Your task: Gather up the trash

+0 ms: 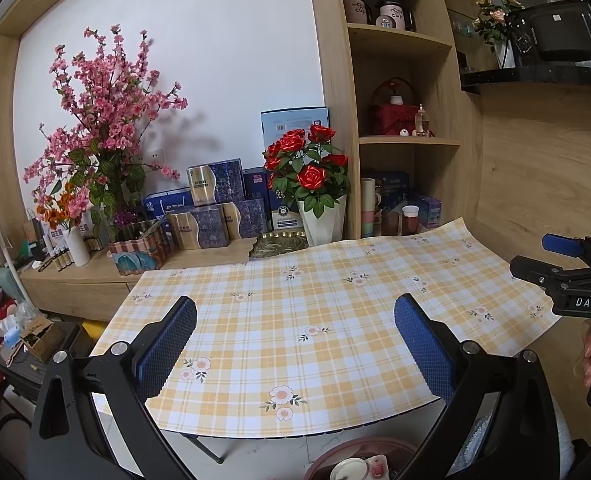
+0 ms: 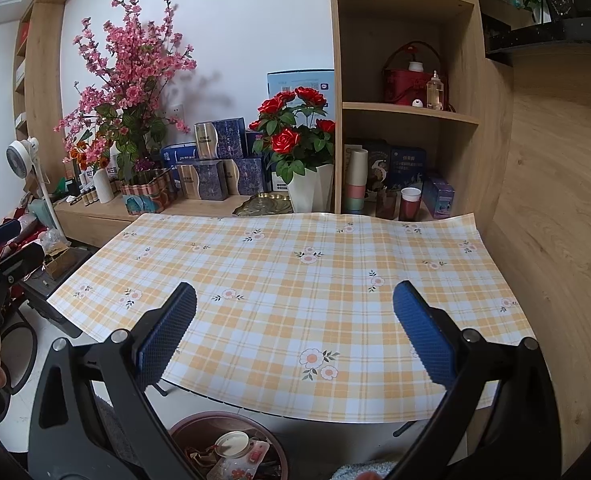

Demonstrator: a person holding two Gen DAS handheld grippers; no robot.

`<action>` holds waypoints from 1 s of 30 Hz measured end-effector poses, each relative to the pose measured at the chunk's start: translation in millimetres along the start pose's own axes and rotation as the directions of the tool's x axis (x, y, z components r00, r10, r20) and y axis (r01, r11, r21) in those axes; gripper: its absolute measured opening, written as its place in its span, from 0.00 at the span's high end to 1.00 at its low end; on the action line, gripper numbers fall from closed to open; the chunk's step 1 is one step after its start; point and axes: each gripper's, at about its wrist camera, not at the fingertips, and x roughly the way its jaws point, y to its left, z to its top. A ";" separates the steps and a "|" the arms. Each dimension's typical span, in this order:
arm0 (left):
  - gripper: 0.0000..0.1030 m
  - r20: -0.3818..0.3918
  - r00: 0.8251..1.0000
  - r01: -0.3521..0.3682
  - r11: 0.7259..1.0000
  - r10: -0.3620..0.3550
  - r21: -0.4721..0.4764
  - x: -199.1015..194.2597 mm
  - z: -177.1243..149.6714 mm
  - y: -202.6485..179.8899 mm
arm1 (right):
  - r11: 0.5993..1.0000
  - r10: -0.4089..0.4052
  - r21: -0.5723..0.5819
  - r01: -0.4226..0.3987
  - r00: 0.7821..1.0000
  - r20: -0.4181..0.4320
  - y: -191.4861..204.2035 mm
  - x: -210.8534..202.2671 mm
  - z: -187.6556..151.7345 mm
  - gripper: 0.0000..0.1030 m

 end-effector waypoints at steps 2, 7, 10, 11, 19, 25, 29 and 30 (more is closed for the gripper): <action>0.06 0.000 1.000 0.000 1.000 0.000 -0.004 0.2 0.5 1.8 | 1.000 -0.001 0.001 0.001 1.000 0.001 -0.9 -0.1 0.5 0.06; 0.06 0.001 1.000 -0.006 1.000 0.006 -0.002 0.0 1.4 3.5 | 1.000 -0.006 0.005 0.006 1.000 0.006 -7.2 0.1 3.5 0.06; 0.06 0.003 1.000 -0.008 1.000 0.008 -0.001 -0.3 2.3 3.9 | 1.000 -0.008 0.005 0.008 1.000 0.008 -9.5 -0.3 4.1 0.06; 0.06 0.004 1.000 -0.008 1.000 0.008 0.000 -0.5 2.6 4.2 | 1.000 -0.008 0.005 0.008 1.000 0.009 -9.5 -0.3 4.1 0.06; 0.06 0.003 1.000 -0.017 1.000 0.017 -0.005 -1.4 2.8 6.5 | 1.000 -0.010 0.003 0.010 1.000 0.011 -8.5 -1.8 5.4 0.06; 0.06 0.002 1.000 -0.023 1.000 0.023 -0.008 -0.3 3.2 9.0 | 1.000 -0.013 0.002 0.013 1.000 0.009 -12.3 -1.8 6.4 0.06; 0.06 0.003 1.000 -0.031 0.999 0.031 -0.010 0.2 3.7 10.6 | 1.000 -0.017 0.001 0.017 1.000 0.010 -15.5 -0.9 7.0 0.06; 0.06 0.003 0.999 -0.038 0.999 0.038 -0.012 0.5 3.7 11.0 | 1.000 -0.017 0.002 0.017 1.000 0.010 -14.0 -0.8 6.3 0.06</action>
